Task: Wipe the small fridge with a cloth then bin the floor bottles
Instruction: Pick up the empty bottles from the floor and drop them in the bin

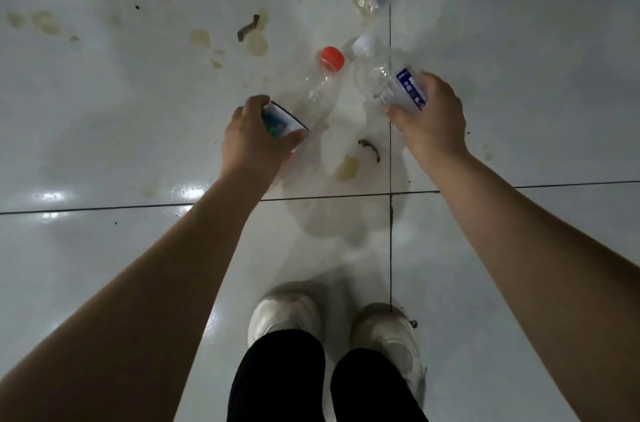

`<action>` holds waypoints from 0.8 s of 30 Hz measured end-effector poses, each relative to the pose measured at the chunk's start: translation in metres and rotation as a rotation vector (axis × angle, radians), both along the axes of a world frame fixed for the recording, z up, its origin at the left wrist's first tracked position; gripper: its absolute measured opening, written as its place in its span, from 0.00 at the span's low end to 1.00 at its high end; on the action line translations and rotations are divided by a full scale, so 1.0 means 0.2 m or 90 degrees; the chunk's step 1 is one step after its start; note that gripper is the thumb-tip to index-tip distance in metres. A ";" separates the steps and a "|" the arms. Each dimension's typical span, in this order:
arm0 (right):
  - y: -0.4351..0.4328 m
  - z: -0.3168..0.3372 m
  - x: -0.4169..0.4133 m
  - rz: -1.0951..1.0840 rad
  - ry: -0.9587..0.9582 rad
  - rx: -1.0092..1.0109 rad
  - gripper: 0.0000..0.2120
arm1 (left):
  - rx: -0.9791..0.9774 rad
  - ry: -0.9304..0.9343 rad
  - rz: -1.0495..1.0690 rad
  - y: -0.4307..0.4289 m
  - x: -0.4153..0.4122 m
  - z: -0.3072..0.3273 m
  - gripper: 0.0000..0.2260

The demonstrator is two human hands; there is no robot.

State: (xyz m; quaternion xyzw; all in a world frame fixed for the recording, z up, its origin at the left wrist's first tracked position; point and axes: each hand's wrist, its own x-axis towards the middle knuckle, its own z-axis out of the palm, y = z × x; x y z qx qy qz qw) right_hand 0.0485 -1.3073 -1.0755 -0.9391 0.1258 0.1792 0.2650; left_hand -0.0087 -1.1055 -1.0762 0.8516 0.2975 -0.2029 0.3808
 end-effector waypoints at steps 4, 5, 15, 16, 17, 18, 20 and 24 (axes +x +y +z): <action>-0.02 -0.03 0.03 -0.002 0.011 -0.019 0.28 | 0.003 0.017 -0.036 -0.01 0.02 -0.03 0.31; -0.02 -0.02 0.03 -0.004 0.018 -0.012 0.29 | 0.001 0.022 -0.035 -0.01 0.02 -0.03 0.32; 0.01 0.39 -0.13 -0.105 0.087 0.216 0.16 | -0.043 0.052 0.014 0.07 -0.01 0.34 0.29; 0.02 0.46 -0.16 -0.124 0.092 0.244 0.12 | -0.057 0.050 0.028 0.07 -0.03 0.42 0.27; 0.02 0.55 -0.19 -0.141 0.102 0.263 0.11 | -0.071 0.048 0.043 0.08 -0.05 0.53 0.25; 0.03 0.61 -0.21 -0.165 0.107 0.281 0.13 | -0.084 0.044 0.058 0.08 -0.07 0.60 0.23; 0.04 0.76 -0.25 -0.195 0.118 0.311 0.18 | -0.113 0.038 0.096 0.09 -0.11 0.79 0.20; 0.09 1.17 -0.32 -0.209 0.143 0.348 0.14 | -0.151 0.027 0.170 0.11 -0.23 1.20 0.16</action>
